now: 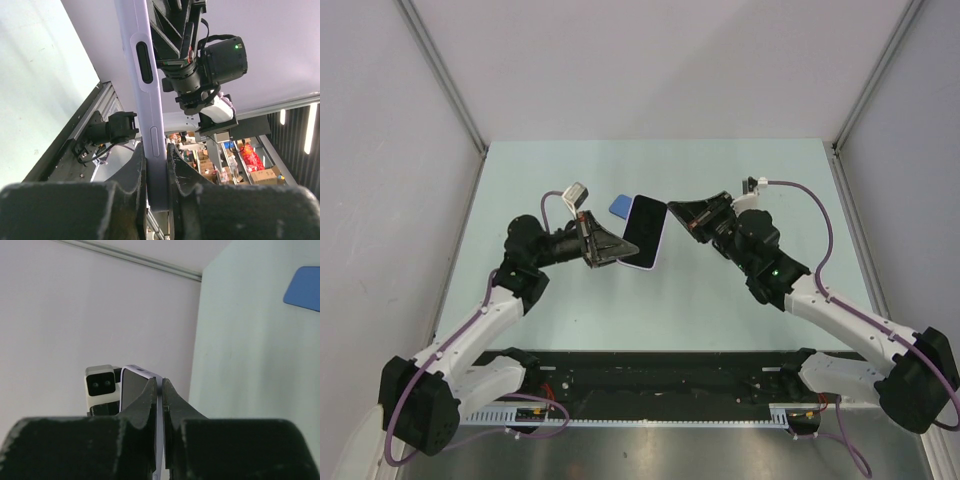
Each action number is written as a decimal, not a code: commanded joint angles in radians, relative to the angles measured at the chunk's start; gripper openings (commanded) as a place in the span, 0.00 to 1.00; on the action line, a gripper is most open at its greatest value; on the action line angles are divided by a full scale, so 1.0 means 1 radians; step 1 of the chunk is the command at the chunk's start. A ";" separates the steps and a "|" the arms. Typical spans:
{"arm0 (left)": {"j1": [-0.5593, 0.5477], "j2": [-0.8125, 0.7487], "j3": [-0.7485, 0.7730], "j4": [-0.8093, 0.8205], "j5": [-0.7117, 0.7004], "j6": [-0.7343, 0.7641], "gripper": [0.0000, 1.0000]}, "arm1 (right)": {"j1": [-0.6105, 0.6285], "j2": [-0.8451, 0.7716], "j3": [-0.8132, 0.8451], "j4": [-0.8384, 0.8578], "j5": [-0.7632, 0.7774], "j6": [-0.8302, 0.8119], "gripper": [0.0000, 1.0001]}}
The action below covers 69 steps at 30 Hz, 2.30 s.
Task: Take the phone out of the phone case
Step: Pick up the phone at the center of the board.
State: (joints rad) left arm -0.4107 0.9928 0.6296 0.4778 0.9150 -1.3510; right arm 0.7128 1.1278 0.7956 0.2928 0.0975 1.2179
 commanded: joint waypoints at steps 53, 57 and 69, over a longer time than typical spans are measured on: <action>0.048 -0.039 0.206 0.192 0.130 0.185 0.58 | -0.018 0.127 -0.073 0.347 -0.625 -0.162 0.00; 0.061 0.027 0.263 0.232 0.151 0.167 0.68 | -0.007 0.092 -0.068 0.299 -0.631 -0.196 0.00; 0.061 0.113 0.243 0.383 0.171 0.070 0.67 | 0.008 0.096 -0.053 0.281 -0.665 -0.213 0.00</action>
State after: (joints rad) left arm -0.3519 1.1210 0.7918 0.6716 1.1233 -1.2598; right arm 0.7040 1.2037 0.7483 0.6781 -0.4908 1.0584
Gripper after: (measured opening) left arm 0.733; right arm 0.113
